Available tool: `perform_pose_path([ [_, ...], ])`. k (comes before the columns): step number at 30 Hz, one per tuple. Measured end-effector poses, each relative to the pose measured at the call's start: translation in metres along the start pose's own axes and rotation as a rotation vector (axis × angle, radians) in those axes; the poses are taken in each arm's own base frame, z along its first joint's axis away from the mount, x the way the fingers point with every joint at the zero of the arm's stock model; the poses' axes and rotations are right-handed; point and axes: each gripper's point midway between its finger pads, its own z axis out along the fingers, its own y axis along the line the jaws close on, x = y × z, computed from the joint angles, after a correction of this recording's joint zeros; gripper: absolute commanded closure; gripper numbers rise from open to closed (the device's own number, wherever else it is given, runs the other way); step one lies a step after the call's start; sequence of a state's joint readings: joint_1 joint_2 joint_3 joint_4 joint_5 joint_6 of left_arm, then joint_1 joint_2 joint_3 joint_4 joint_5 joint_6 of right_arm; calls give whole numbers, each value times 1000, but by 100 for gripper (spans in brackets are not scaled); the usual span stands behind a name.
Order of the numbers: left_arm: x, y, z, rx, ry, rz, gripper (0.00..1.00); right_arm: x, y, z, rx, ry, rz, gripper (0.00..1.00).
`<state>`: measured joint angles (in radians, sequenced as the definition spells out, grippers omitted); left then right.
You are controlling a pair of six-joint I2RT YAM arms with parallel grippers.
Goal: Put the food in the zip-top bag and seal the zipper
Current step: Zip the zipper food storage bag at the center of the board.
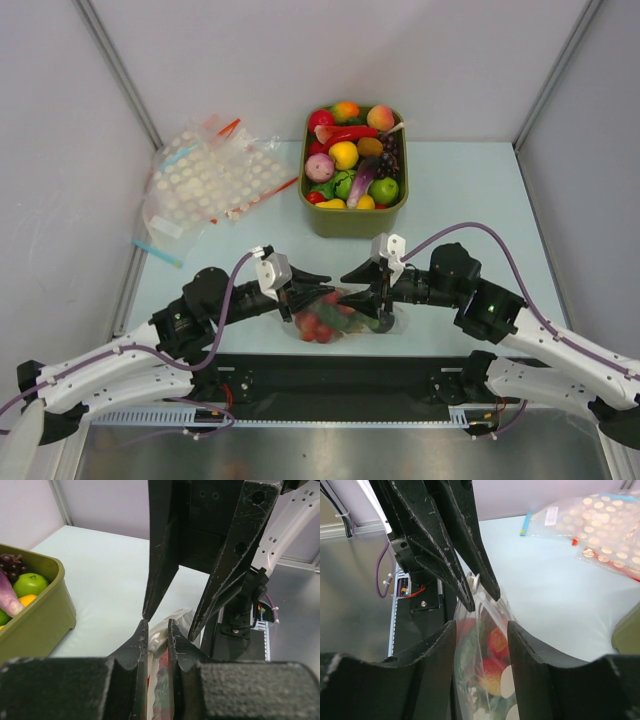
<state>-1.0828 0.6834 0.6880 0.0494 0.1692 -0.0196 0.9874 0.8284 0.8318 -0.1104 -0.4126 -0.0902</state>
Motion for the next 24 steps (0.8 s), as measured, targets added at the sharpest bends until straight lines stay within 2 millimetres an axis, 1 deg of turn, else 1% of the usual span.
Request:
perform_pose_path([
  [4,3,-7,2,38,11,-8,100,-1,2,3,-21,-7,-2,48],
  [8,8,-13,4,72,26,-12,100,-1,5,5,-40,-9,-2,54],
  [13,10,-13,5,77,33,-14,100,2,9,9,-67,-1,3,58],
  [19,9,-11,3,63,31,-14,100,7,11,12,-82,16,11,73],
  [21,7,-11,2,62,25,-13,100,8,12,13,-89,19,9,88],
  [23,6,-10,1,54,22,-13,99,10,14,15,-98,24,9,100],
  [24,6,-10,0,52,20,-13,97,10,15,14,-99,27,11,100],
])
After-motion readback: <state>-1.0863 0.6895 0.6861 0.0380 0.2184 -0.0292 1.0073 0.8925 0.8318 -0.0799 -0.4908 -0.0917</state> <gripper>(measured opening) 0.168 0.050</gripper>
